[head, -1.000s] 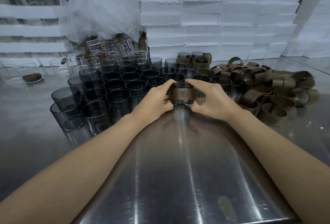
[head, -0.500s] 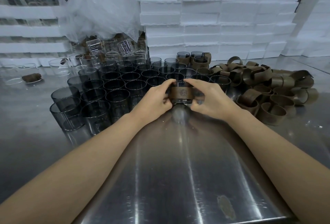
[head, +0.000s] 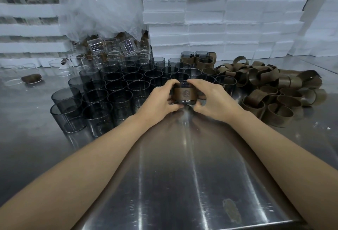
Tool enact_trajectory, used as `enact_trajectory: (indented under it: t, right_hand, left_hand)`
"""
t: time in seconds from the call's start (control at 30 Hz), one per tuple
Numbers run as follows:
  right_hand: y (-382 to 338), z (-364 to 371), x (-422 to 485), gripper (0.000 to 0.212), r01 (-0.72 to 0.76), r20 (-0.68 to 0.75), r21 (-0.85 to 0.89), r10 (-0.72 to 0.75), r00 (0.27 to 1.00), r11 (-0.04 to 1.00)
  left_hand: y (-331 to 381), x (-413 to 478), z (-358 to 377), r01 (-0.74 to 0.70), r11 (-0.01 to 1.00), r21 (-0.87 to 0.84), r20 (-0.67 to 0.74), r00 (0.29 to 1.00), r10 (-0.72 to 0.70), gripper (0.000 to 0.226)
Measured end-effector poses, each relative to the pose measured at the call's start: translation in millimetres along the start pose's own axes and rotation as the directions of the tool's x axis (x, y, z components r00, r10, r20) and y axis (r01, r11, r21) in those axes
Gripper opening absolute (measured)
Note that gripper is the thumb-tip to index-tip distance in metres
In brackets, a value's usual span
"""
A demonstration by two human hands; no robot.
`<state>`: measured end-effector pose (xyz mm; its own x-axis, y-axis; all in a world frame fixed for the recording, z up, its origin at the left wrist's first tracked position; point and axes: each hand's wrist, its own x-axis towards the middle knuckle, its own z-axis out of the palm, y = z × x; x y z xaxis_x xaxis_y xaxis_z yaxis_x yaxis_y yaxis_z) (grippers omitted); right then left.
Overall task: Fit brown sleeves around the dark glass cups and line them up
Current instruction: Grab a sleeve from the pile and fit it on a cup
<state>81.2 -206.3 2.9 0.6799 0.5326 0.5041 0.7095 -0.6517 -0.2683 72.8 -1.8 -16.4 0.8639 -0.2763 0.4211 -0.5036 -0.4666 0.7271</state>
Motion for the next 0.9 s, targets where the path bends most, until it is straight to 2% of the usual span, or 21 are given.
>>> enact_trajectory:
  t: [0.9]
  right_hand:
    - [0.6,1.5,-0.8,0.059,0.062,-0.039,0.013,-0.061,0.997,0.998]
  left_hand:
    - [-1.5,-0.6,0.0,-0.021,0.997,0.068,0.002,1.0,0.021,0.06]
